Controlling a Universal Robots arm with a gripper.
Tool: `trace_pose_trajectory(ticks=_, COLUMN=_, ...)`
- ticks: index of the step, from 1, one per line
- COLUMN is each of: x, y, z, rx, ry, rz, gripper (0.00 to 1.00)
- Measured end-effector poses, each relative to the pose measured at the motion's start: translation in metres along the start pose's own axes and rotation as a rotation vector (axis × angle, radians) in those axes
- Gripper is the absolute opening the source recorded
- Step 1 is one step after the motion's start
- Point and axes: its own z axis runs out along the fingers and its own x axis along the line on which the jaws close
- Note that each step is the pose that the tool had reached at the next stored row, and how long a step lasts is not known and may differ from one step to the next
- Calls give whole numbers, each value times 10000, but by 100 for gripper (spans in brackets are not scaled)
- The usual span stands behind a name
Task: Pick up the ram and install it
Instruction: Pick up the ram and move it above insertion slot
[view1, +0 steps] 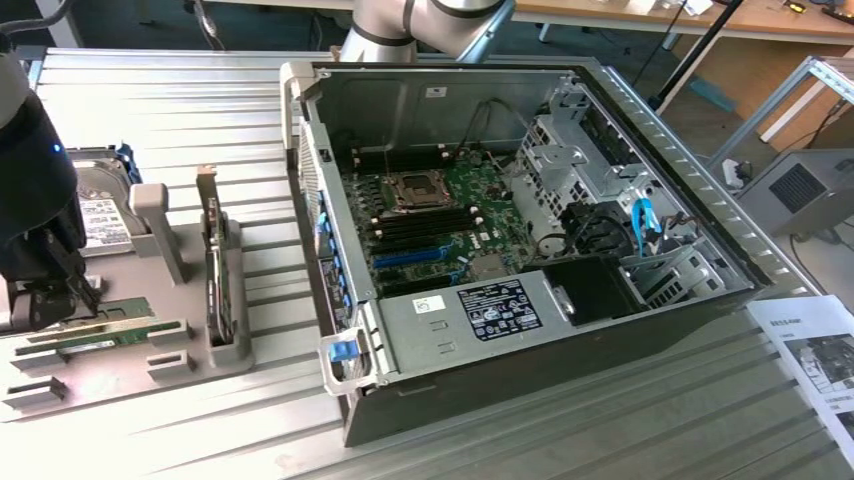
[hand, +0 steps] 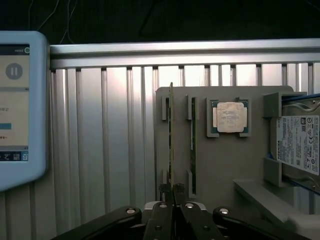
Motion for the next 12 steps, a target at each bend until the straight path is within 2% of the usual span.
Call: trace_pose_trajectory(ticks=12, x=3, y=3, z=-168, rx=0, ry=2, rz=0, gripper=12)
